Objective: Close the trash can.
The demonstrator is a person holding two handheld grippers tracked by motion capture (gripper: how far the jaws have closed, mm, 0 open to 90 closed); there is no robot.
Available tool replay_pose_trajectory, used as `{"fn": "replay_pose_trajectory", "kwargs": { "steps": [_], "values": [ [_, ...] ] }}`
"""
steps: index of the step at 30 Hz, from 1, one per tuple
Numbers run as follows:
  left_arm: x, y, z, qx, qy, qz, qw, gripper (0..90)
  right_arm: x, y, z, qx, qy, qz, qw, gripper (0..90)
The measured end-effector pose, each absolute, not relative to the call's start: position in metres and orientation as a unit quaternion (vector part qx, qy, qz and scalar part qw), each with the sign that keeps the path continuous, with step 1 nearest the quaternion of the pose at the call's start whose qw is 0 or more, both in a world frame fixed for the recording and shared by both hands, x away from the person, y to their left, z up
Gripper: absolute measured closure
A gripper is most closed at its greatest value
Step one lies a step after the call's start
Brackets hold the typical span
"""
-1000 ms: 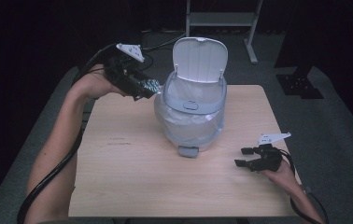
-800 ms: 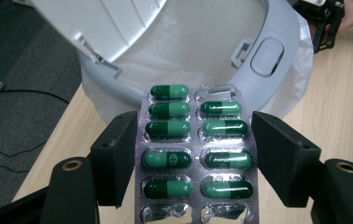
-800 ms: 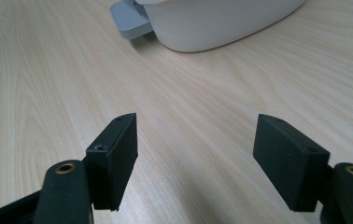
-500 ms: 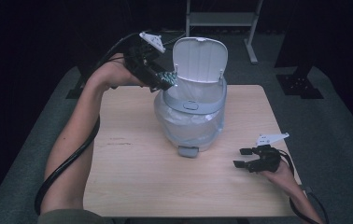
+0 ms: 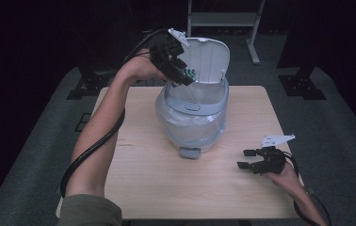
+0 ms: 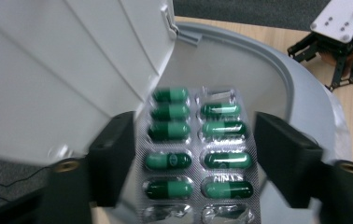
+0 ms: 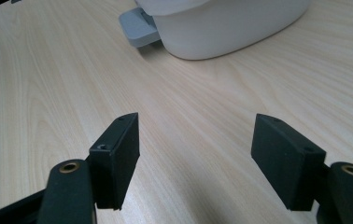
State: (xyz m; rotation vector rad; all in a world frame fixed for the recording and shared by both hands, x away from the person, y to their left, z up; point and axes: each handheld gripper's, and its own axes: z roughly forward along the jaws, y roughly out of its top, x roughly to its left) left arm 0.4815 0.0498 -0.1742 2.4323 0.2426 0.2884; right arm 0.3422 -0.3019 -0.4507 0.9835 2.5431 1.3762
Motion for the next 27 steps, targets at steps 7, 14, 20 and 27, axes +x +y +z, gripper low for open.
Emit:
{"fn": "replay_pose_trajectory", "kwargs": {
  "steps": [7,14,20,27],
  "values": [
    [0.473,0.063,-0.182,0.931,0.101,0.104,0.336,19.8,0.347,-0.307,-0.448,0.331,0.828,0.452,0.029,32.4],
    [0.451,0.099,-0.185,0.929,0.126,0.111,0.331,15.1,0.354,-0.318,-0.432,0.334,0.827,0.450,0.031,44.9],
    [0.436,0.131,-0.193,0.921,0.153,0.119,0.337,11.0,0.367,-0.326,-0.405,0.332,0.831,0.445,0.037,55.7],
    [0.415,0.165,-0.215,0.916,0.181,0.122,0.336,8.7,0.384,-0.328,-0.379,0.328,0.832,0.444,0.056,69.4]
  ]
}}
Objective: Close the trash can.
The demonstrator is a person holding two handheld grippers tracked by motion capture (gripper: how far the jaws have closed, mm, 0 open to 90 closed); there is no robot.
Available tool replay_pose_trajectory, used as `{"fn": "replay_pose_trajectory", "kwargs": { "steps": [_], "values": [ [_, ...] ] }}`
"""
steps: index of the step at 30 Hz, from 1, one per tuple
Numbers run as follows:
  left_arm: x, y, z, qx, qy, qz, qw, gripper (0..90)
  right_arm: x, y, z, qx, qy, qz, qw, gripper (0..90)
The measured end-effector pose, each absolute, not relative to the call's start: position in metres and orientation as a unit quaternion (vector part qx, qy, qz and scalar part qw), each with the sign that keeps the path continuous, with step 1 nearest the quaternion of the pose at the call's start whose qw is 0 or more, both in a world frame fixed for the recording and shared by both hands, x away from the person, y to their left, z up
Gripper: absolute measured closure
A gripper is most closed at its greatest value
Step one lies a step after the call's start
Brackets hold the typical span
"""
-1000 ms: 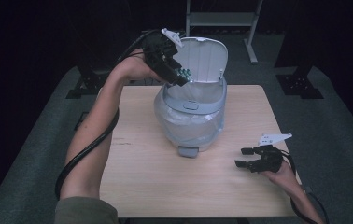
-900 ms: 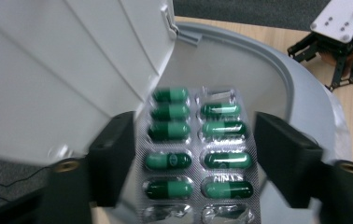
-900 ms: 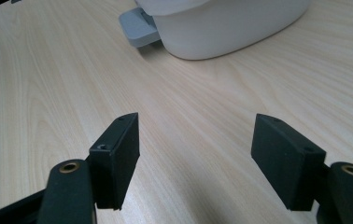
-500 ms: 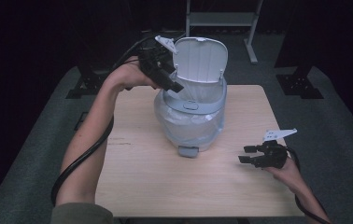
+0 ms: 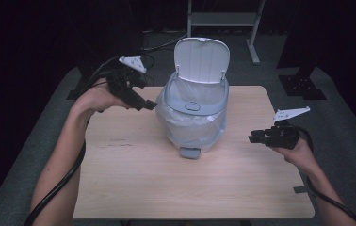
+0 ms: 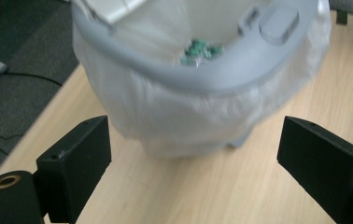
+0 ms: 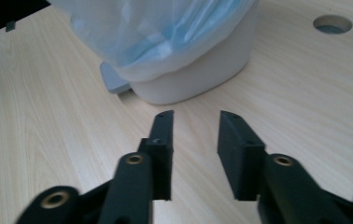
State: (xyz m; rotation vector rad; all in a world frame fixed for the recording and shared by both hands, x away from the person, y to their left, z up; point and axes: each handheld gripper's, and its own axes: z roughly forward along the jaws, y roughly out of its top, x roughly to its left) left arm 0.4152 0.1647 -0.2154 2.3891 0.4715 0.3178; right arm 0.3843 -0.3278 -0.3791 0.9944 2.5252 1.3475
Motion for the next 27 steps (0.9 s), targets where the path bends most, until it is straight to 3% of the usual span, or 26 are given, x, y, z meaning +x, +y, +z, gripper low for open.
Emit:
{"fn": "replay_pose_trajectory", "kwargs": {
  "steps": [8,27],
  "values": [
    [0.393,0.197,-0.241,0.907,0.212,0.123,0.342,5.7,0.409,-0.322,-0.355,0.324,0.837,0.437,0.059,88.3],
    [0.365,0.240,-0.296,0.895,0.250,0.128,0.348,5.7,0.463,-0.307,-0.282,0.318,0.833,0.446,0.080,89.6]
  ]
}}
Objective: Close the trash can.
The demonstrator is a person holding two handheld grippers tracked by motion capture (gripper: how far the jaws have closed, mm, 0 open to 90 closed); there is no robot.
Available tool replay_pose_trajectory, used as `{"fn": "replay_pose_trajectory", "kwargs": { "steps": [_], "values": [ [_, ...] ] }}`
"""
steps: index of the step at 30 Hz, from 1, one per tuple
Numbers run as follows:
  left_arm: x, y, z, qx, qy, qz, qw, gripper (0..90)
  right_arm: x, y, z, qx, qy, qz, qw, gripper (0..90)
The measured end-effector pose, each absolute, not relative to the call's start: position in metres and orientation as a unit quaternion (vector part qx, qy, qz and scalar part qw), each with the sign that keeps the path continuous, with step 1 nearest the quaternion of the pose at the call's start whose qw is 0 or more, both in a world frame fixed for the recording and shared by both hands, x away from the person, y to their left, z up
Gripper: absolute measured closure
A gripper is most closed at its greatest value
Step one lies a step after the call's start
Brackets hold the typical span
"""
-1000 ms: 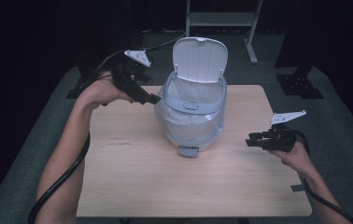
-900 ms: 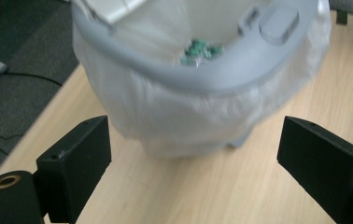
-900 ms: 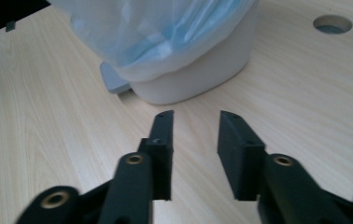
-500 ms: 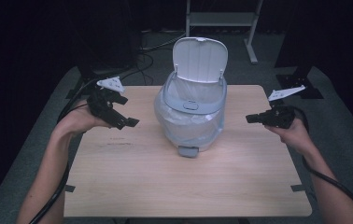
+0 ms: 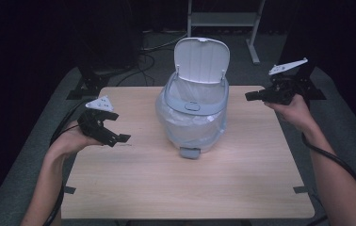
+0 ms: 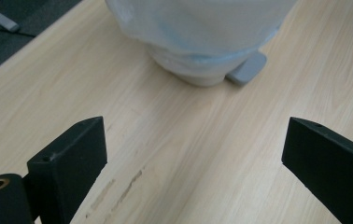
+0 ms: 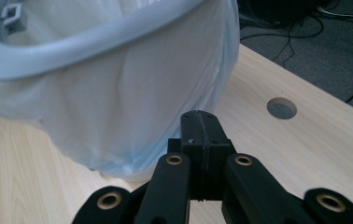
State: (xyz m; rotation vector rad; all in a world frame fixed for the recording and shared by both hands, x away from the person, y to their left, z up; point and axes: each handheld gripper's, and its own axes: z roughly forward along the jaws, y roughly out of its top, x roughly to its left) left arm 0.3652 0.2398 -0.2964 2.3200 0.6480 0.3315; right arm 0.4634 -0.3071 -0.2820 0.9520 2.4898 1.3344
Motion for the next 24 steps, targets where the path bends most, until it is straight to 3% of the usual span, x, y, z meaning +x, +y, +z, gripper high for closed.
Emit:
{"fn": "replay_pose_trajectory", "kwargs": {
  "steps": [24],
  "values": [
    [0.340,0.269,-0.334,0.886,0.278,0.118,0.352,5.7,0.529,-0.260,-0.198,0.300,0.814,0.489,0.084,89.5]
  ]
}}
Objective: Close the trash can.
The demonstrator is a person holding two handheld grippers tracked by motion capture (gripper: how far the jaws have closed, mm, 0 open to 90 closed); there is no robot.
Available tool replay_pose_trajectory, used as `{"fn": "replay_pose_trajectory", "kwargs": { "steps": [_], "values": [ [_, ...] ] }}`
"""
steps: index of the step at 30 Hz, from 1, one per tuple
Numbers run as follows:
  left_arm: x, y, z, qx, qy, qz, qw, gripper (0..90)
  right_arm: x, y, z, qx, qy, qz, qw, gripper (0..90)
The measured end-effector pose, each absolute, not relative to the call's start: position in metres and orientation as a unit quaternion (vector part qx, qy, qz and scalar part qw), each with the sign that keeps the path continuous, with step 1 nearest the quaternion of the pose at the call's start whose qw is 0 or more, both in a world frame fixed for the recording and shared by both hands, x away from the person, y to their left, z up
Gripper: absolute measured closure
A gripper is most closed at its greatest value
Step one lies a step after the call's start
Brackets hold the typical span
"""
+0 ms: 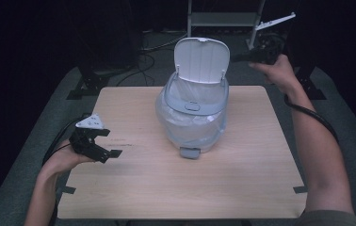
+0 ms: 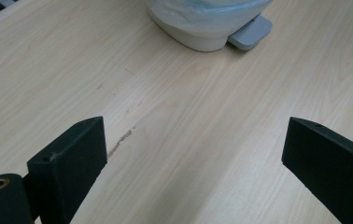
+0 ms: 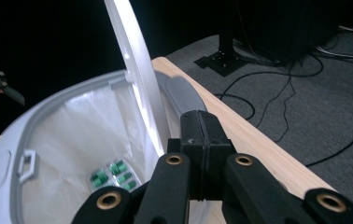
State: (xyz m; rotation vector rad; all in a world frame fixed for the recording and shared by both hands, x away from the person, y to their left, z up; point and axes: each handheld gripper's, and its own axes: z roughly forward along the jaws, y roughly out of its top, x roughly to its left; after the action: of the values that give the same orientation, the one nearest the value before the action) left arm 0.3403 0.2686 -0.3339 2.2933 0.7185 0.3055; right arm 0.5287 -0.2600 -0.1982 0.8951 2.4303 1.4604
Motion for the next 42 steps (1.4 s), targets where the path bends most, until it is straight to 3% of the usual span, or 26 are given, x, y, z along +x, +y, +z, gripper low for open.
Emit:
{"fn": "replay_pose_trajectory", "kwargs": {
  "steps": [22,42],
  "values": [
    [0.335,0.276,-0.344,0.882,0.285,0.115,0.357,5.7,0.548,-0.226,-0.172,0.268,0.829,0.485,0.080,89.6],
    [0.333,0.266,-0.351,0.888,0.269,0.107,0.357,5.7,0.495,-0.177,-0.195,0.180,0.872,0.452,0.061,89.7]
  ]
}}
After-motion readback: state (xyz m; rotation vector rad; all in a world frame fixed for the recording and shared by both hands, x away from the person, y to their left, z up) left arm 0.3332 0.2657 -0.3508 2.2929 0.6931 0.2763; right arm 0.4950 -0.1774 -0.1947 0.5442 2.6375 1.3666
